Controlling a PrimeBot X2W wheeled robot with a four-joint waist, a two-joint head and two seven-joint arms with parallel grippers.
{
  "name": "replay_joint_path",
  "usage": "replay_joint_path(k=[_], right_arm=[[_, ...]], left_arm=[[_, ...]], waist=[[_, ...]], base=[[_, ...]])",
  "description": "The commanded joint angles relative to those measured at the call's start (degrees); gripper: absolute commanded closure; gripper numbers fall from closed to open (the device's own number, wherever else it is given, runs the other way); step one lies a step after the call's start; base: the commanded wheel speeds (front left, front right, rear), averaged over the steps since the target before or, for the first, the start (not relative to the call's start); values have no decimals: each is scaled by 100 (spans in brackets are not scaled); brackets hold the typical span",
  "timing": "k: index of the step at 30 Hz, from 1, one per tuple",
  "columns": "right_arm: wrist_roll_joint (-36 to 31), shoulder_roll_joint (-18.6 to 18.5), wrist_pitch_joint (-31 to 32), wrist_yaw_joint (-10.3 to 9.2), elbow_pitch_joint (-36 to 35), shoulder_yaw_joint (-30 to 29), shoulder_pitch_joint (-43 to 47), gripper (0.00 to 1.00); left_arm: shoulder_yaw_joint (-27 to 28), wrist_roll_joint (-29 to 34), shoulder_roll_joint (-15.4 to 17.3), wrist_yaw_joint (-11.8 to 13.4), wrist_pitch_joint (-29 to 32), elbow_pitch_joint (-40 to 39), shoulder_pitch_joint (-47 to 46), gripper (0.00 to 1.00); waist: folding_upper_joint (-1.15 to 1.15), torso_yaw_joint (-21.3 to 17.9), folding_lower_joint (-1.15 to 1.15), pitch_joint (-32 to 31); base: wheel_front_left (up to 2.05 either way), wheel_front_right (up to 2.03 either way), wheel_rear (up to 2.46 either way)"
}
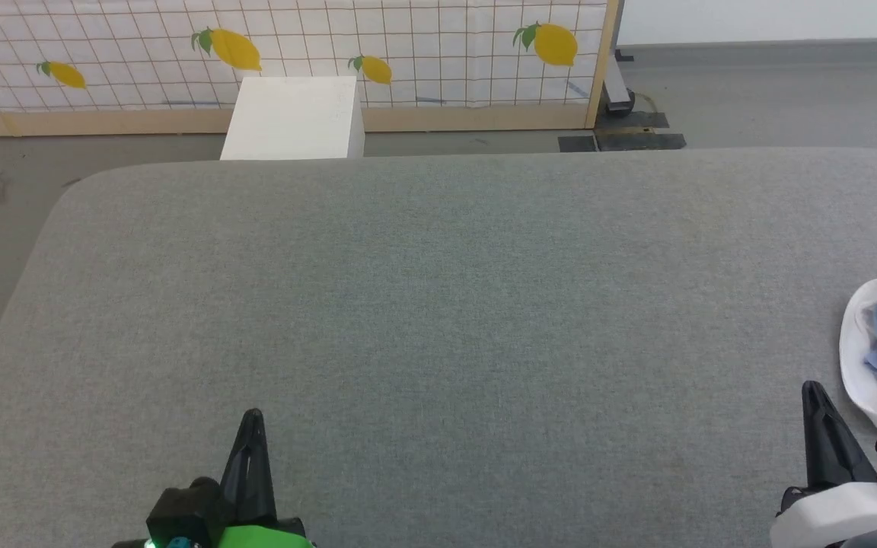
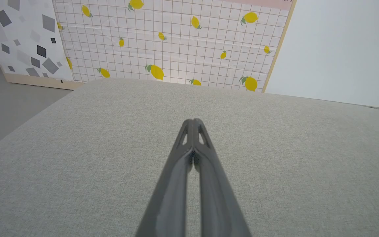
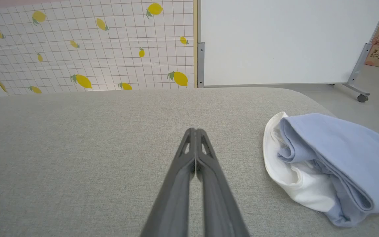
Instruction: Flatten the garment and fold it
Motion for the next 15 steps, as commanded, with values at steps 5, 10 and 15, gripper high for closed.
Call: replay_joint_path(k=[5, 10, 15], right_arm=[[-40, 2, 42, -1, -29, 80, -70, 100], [-53, 3, 67, -1, -39, 129, -93, 100], [-67, 3, 93, -2, -50, 179, -117, 100]], left_arm=[[68, 127, -9, -56, 71, 16, -106, 100], [99, 172, -12, -83, 128, 22, -142, 100], [132, 218, -15, -110, 187, 27, -180, 100]], waist=[[0, 18, 0, -2], [0, 33, 0, -3], [0, 49, 0, -4]], base=[[0, 0, 0], [0, 0, 0], [0, 0, 0]])
